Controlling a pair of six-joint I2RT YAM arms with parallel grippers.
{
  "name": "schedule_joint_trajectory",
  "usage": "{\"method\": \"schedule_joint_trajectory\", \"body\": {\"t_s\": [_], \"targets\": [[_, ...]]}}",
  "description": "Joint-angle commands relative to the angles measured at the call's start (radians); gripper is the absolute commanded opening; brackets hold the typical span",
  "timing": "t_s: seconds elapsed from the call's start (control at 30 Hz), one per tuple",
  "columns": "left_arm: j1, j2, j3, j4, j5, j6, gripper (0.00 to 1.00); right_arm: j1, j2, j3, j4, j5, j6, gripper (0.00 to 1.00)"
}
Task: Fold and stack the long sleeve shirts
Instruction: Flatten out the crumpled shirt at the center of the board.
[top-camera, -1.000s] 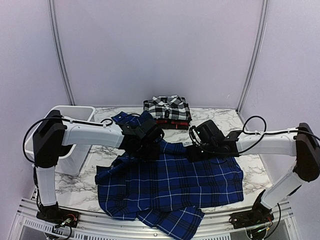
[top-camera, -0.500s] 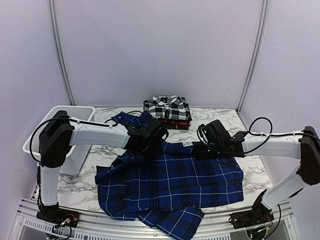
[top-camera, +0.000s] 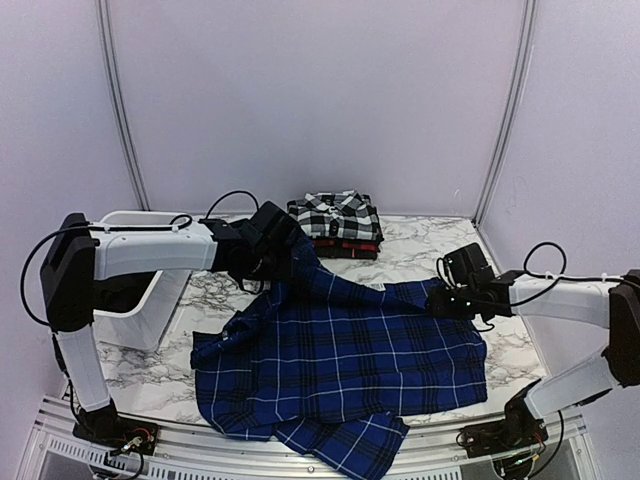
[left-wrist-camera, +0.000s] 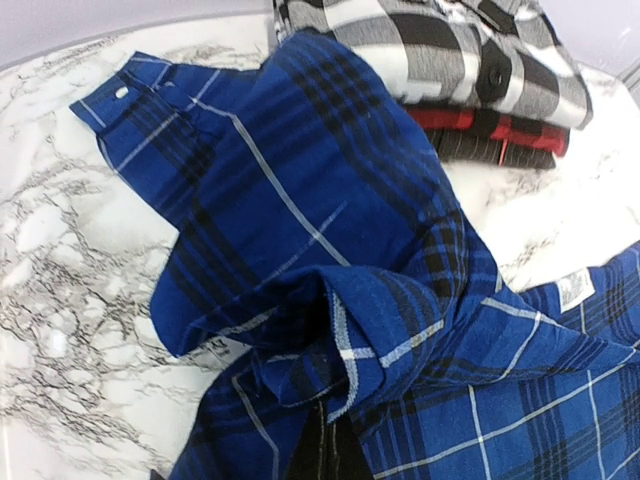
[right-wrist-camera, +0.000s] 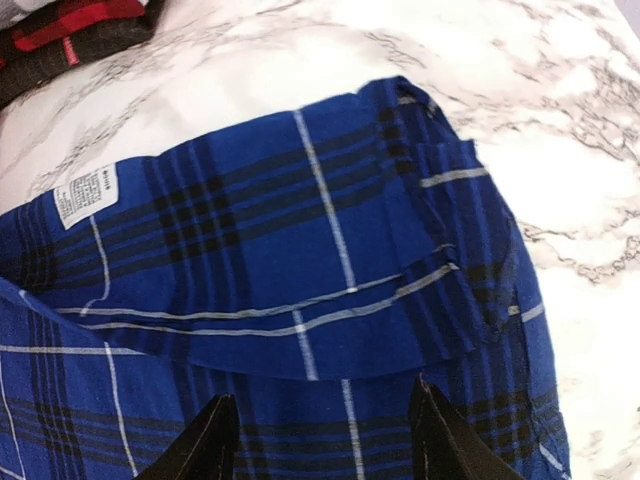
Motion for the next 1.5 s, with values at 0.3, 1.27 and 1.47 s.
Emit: {"method": "schedule_joint_trajectory", "body": {"t_s": [0.3, 1.27, 1.47], "targets": [[0.045, -0.075, -0.026, -0.004, 0.058, 0.070, 0.00, -0.322, -0.039, -0.168, 0.260, -0.322, 0.058, 0.50], [0.162, -0.168, -0.079, 0.024, 0.077, 0.228, 0.00, -0.366, 0.166, 0.059, 0.352, -0.351, 0.072, 0.00], [0.221, -0.174, -0.096, 0.045, 0.072, 0.262, 0.00, -0.366, 0.280, 0.228, 0.344, -0.347, 0.054, 0.00]]}}
